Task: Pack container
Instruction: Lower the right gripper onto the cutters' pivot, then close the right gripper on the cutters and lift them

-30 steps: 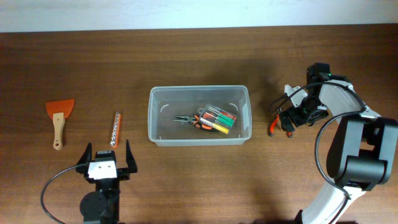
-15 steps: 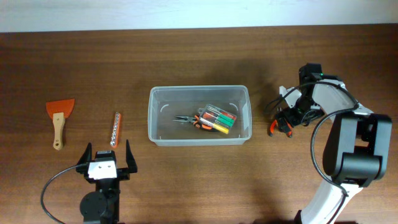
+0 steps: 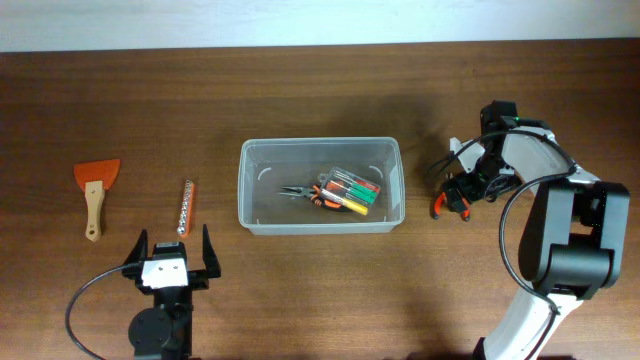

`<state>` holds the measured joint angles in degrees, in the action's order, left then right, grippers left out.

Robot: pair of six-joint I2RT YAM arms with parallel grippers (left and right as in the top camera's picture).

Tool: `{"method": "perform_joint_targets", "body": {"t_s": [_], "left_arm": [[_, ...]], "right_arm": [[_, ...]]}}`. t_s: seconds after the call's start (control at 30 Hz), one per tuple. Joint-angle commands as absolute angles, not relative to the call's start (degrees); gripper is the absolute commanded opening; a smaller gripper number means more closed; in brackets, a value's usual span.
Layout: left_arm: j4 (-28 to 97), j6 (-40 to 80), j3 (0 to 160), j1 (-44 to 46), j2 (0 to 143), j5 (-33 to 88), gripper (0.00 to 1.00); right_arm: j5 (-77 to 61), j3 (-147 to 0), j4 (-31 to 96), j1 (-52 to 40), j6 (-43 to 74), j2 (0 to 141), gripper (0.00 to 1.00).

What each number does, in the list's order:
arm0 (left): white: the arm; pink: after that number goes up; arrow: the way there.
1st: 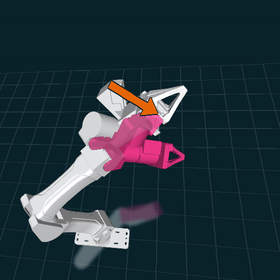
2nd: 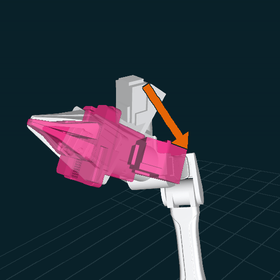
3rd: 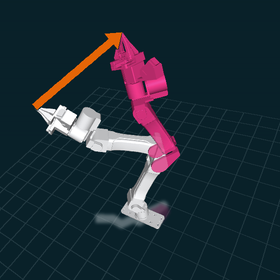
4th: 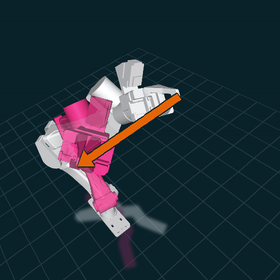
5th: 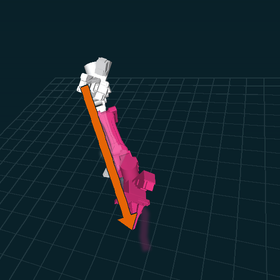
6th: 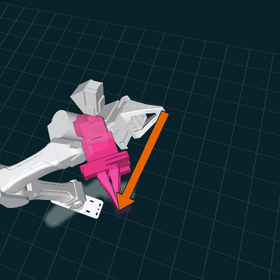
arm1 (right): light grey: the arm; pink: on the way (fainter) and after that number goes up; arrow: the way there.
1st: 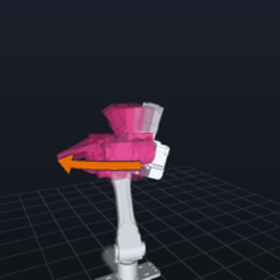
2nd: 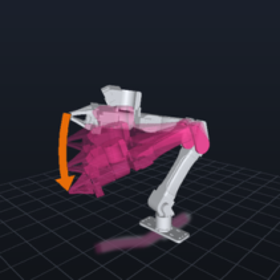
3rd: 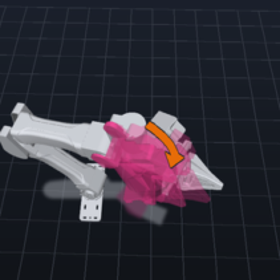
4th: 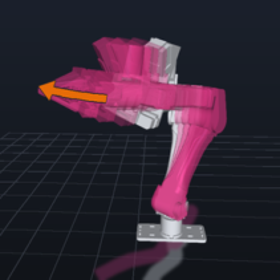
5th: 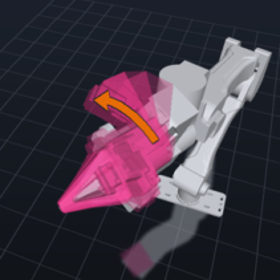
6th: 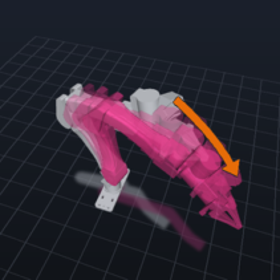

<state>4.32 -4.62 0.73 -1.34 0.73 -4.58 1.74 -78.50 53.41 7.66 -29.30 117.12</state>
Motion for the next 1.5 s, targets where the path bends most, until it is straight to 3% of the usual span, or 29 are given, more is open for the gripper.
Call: {"method": "perform_joint_targets", "body": {"t_s": [0.0,0.2,0.43,0.57,0.73,1.17,1.47], "left_arm": [[4.36,-3.88,0.54,-1.17,0.34,-4.8,0.99],[4.36,-3.88,0.54,-1.17,0.34,-4.8,0.99],[4.36,-3.88,0.54,-1.17,0.34,-4.8,0.99],[4.36,-3.88,0.54,-1.17,0.34,-4.8,0.99],[4.36,-3.88,0.54,-1.17,0.34,-4.8,0.99],[4.36,-3.88,0.54,-1.17,0.34,-4.8,0.99],[4.36,-3.88,0.54,-1.17,0.34,-4.8,0.99]], "right_arm": [[2.15,-78.15,53.1,7.33,-28.42,120.7,0.98],[2.17,-78.89,53.01,7.35,-28.42,120.7,0.99],[1.76,-78.89,52.6,7.33,-28.42,120.7,0.75],[1.56,-78.89,52.58,7.33,-28.42,120.7,0.72],[-1.28,-78.89,52.25,7.2,-28.4,120.7,0.61],[-1.28,-78.89,51.77,4.23,-28.42,120.7,0.49],[-1.08,-78.89,51.57,2.63,-28.42,120.7,0.47]]}}
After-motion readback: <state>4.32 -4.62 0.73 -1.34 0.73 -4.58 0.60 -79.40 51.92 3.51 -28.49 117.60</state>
